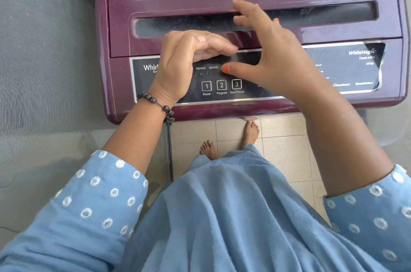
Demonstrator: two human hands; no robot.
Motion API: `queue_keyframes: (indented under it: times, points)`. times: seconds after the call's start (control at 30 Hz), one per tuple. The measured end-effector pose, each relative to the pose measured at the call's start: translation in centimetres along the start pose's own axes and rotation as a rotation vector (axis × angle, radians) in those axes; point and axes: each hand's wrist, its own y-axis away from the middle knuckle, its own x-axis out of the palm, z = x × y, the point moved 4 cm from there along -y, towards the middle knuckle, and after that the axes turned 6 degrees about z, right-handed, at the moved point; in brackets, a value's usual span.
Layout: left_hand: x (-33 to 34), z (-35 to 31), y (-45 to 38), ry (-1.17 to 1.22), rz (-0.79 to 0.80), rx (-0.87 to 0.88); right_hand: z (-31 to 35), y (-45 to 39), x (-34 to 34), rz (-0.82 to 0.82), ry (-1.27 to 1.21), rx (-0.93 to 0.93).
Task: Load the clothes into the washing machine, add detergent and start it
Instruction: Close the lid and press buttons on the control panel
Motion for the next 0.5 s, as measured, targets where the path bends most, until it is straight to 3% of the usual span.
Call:
queue_keyframes:
  times: [0.27, 0.5]
  points:
    - [1.4, -0.8, -1.5, 0.006, 0.136, -0.016, -1.0, 1.0, -0.5, 0.018, 0.045, 0.073]
    - [1.4, 0.0, -1.9, 0.009, 0.164, -0.034, -1.0, 1.1, 0.3, 0.02, 0.118, 0.084]
